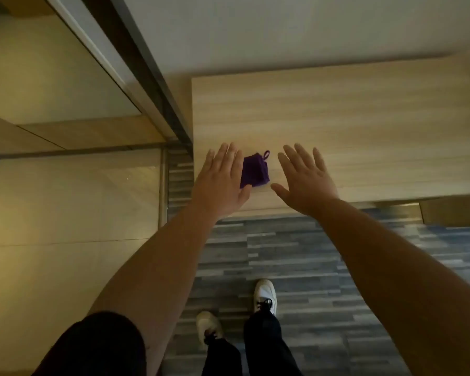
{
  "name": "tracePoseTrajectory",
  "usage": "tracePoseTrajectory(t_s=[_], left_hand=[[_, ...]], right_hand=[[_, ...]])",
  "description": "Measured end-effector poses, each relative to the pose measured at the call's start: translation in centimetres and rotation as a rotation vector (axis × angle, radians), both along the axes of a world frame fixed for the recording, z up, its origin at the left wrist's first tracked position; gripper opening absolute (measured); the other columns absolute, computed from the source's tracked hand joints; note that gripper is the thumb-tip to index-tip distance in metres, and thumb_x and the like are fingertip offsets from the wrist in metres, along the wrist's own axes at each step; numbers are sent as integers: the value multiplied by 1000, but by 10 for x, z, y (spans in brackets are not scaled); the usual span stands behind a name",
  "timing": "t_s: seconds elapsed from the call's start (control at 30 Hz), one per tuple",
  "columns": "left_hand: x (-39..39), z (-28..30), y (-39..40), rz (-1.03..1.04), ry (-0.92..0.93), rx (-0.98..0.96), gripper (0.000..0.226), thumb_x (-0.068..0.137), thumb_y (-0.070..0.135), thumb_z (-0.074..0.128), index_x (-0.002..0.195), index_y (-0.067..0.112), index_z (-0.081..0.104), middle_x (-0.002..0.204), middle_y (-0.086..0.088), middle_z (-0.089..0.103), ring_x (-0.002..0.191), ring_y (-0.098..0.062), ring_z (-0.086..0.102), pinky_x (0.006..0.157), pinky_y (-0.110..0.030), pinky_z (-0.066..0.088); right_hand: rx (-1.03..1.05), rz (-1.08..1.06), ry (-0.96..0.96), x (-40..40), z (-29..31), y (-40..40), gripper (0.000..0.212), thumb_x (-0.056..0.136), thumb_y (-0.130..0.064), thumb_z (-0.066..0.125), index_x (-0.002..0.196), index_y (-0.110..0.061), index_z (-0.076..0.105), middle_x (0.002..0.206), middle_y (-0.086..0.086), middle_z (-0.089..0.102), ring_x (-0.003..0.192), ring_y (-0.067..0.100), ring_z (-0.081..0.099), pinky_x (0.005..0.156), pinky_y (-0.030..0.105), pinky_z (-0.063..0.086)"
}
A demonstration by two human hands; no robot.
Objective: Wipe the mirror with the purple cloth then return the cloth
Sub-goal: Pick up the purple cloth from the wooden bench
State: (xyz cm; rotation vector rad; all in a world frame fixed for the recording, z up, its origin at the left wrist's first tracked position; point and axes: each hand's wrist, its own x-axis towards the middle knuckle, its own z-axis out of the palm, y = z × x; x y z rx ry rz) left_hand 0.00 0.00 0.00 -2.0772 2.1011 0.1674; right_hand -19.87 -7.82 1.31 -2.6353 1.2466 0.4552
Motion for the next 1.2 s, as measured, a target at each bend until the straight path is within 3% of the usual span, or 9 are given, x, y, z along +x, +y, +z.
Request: tracePoseTrajectory(t_s=[0.4, 0.67, 0.77, 0.87, 1.0, 1.2], left_hand=[[-11, -73, -7, 64, 84, 200, 99, 87, 79, 17, 152, 7, -4, 161, -16, -6, 148, -30, -8, 120, -51, 3], [-14, -83, 17, 29, 90, 129, 114, 76, 85, 37, 152, 6, 4, 160, -18, 5, 148, -33, 4, 120, -52, 9], [-13, -82, 38, 4, 58, 72, 92, 83, 53, 65, 147, 4, 21, 153, -21, 27, 142, -36, 24, 117, -53, 21], [-5, -78, 52, -60, 59, -30, 52, 80, 14, 70, 126, 3, 48, 123, -19, 56, 115, -36, 52, 102, -48, 42], [10, -58, 65, -81, 141, -8, 35, 80, 9, 73, 110, 4, 57, 99, -13, 66, 90, -30, 62, 82, -40, 52], [57, 11, 97, 97, 210, -25, 30, 88, 18, 68, 113, 8, 55, 102, -9, 66, 89, -23, 64, 76, -32, 54]], right_hand=[[-24, 103, 32, -5, -49, -14, 80, 97, -63, 17, 158, -12, 7, 167, 8, 1, 153, 25, -7, 123, 49, -6], [5, 50, 24, -3, -58, 3, 79, 98, -63, 19, 158, -13, 7, 167, 7, 2, 153, 23, -6, 122, 47, -8], [16, 55, 37, -3, -57, 16, 78, 98, -63, 19, 158, -14, 6, 167, 6, 0, 153, 23, -7, 121, 46, -9], [28, 59, 36, 1, -53, 28, 78, 99, -63, 20, 158, -14, 5, 167, 7, 0, 153, 23, -7, 121, 46, -9], [22, 72, 39, 15, -36, 41, 79, 99, -63, 18, 158, -13, 3, 167, 8, 0, 153, 23, -8, 121, 46, -8], [3, 138, -4, 63, 21, 64, 78, 100, -61, 20, 157, -12, 1, 167, 8, -2, 153, 24, -9, 124, 46, -5]])
